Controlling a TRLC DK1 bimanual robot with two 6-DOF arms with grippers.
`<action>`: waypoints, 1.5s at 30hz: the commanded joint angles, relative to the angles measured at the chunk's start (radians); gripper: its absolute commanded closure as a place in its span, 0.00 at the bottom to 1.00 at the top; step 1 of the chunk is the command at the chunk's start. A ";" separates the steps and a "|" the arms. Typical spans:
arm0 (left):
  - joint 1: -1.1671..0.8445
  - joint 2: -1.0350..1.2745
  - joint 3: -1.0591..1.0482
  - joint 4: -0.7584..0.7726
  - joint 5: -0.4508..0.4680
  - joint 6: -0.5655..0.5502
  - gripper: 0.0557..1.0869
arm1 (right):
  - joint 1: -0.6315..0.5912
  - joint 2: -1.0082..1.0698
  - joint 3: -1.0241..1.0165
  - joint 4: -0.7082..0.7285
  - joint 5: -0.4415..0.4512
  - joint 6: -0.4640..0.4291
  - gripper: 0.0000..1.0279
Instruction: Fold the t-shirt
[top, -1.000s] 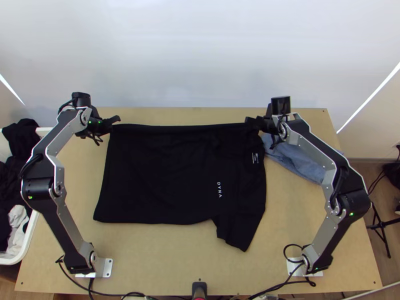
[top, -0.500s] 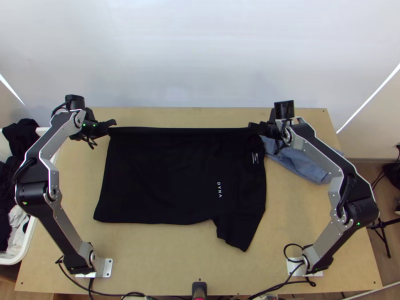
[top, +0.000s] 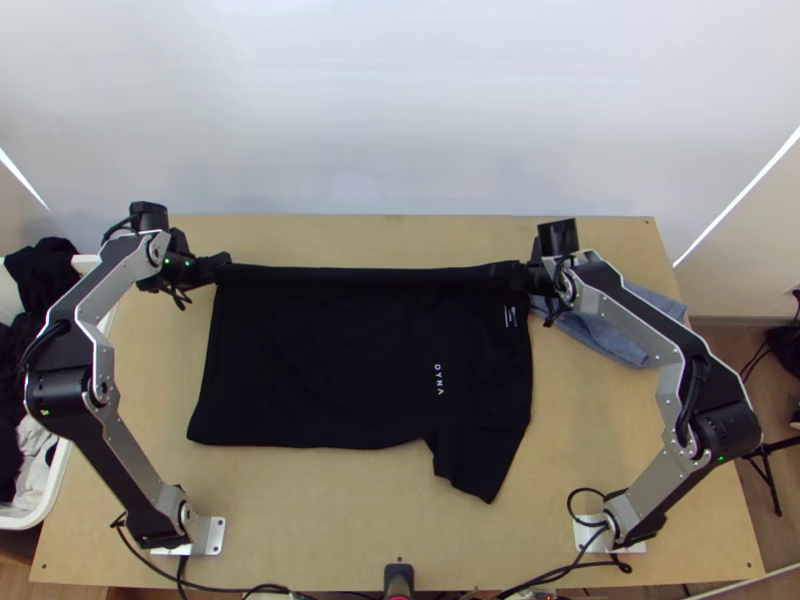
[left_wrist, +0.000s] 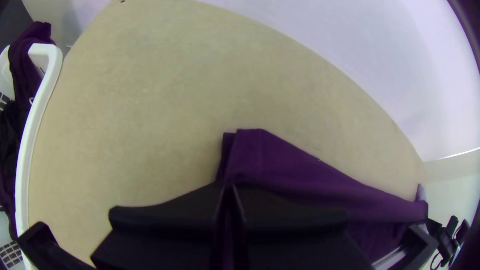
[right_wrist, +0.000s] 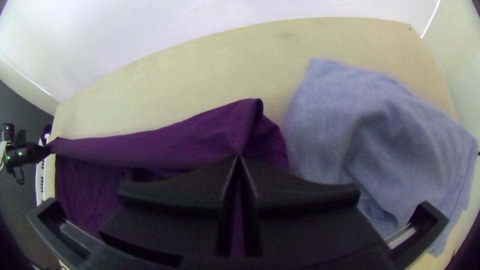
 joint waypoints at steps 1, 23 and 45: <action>0.002 -0.030 -0.057 0.007 0.000 0.011 0.96 | 0.015 -0.010 -0.042 0.010 0.026 0.008 0.97; -0.011 -0.144 -0.259 0.070 0.008 0.006 0.96 | 0.058 -0.025 -0.243 0.153 0.115 0.029 0.97; -0.006 -0.433 -0.562 0.395 0.018 0.098 0.06 | 0.137 -0.660 -0.429 -0.240 0.113 0.338 0.15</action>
